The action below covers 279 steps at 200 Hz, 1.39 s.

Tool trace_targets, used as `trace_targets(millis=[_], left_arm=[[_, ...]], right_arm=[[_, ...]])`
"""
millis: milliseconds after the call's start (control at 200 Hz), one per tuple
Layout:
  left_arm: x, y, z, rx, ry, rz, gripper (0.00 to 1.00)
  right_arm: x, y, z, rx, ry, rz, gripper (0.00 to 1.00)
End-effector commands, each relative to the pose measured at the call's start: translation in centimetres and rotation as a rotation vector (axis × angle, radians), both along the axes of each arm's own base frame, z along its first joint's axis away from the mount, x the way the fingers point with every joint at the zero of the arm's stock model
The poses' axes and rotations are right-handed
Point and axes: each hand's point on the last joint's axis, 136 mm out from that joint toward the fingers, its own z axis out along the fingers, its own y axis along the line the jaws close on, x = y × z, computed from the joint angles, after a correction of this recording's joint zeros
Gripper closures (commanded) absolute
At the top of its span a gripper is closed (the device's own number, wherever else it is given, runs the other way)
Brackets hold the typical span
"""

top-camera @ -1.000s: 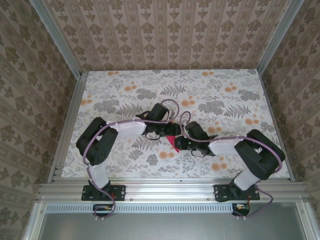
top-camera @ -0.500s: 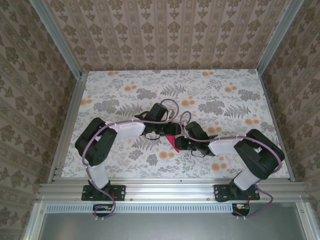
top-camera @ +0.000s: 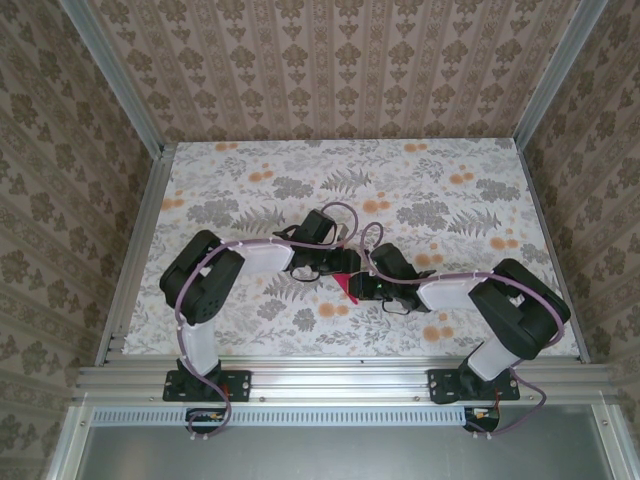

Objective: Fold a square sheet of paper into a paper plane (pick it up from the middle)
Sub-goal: Fold the wing for the fifth time at the center of the table.

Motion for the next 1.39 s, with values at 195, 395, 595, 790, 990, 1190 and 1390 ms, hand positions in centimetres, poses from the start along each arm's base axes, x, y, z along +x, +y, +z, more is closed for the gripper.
trace_targets(millis=[195, 395, 595, 790, 990, 1190, 1390], left_arm=[[-0.6, 0.7, -1.7, 0.041, 0.039, -0.020, 0.43], [-0.6, 0.5, -1.5, 0.031, 0.037, -0.026, 0.43], [-0.7, 0.5, -1.4, 0.033, 0.037, -0.032, 0.43], [-0.8, 0.5, -1.2, 0.028, 0.036, -0.038, 0.43], [-0.8, 0.3, -1.2, 0.023, 0.036, -0.044, 0.43], [-0.9, 0.2, -1.1, 0.018, 0.036, -0.051, 0.43], [-0.8, 0.1, -1.0, 0.016, 0.037, -0.053, 0.43]], right_arm=[[-1.1, -0.4, 4.2, 0.103, -0.022, -0.031, 0.78], [-1.7, 2.6, 4.7, 0.241, 0.078, 0.049, 0.90], [-1.3, 2.8, 3.1, 0.254, 0.144, 0.024, 0.91], [-1.7, 2.4, 2.9, 0.272, 0.187, 0.029, 0.90], [-1.3, 2.3, 3.3, 0.313, 0.208, 0.018, 0.89], [-0.3, 1.3, 2.5, 0.300, 0.236, -0.024, 0.89], [-0.7, 1.5, 0.7, 0.295, 0.304, -0.013, 0.90]])
